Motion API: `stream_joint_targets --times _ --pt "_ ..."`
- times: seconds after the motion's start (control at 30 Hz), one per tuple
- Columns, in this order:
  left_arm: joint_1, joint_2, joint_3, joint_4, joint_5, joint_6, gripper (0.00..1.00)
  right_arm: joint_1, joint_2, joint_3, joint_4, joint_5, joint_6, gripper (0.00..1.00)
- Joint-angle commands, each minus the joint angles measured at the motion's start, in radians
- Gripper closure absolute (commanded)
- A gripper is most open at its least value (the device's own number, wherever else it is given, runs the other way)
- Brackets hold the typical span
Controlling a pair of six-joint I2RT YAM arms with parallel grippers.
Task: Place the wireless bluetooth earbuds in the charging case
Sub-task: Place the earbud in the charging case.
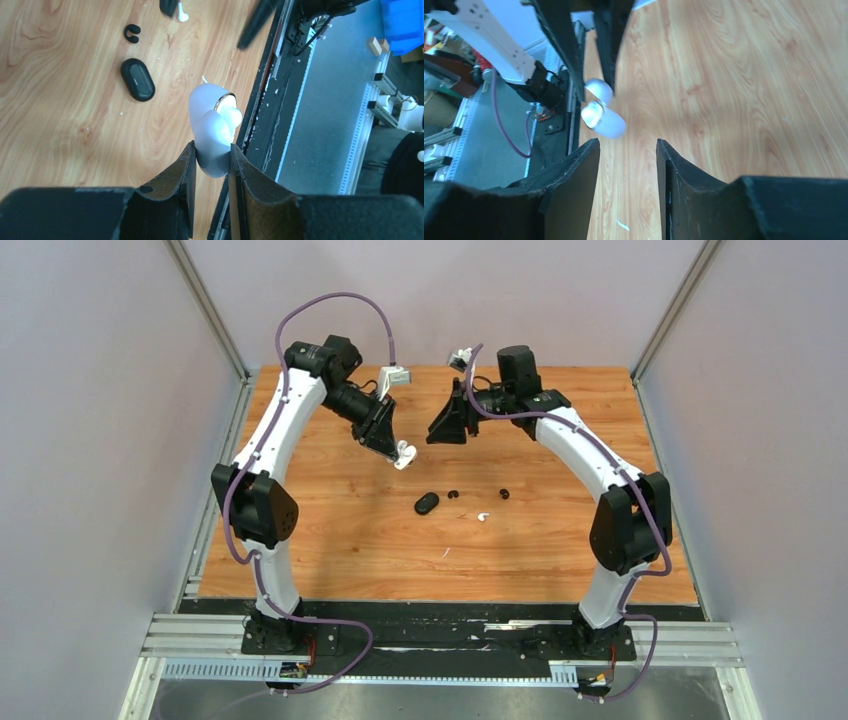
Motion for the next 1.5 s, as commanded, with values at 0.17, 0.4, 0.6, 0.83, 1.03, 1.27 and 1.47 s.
stream_joint_targets --times 0.17,0.4,0.6,0.83,1.03,1.27,1.47 --pt "-0.016 0.026 0.049 -0.095 0.032 0.103 1.00 0.083 0.055 0.089 0.196 -0.169 0.064 0.59" --pt "-0.018 0.032 0.065 -0.107 0.052 0.135 1.00 0.092 0.098 0.112 0.206 -0.200 0.060 0.64" --pt "-0.018 0.026 0.070 -0.108 0.072 0.148 1.00 0.102 0.109 0.105 0.206 -0.190 0.053 0.69" --pt "-0.018 0.025 0.072 -0.108 0.088 0.154 1.00 0.110 0.112 0.096 0.205 -0.170 0.033 0.75" --pt "-0.018 0.029 0.073 -0.108 0.090 0.148 1.00 0.111 0.106 0.084 0.200 -0.166 0.017 0.93" --pt "-0.009 0.031 0.051 -0.077 0.096 0.062 0.75 0.111 0.073 0.074 0.201 -0.143 -0.029 1.00" --pt "0.040 0.029 0.008 -0.024 0.218 -0.035 0.56 0.111 0.051 0.061 0.201 -0.134 -0.038 1.00"
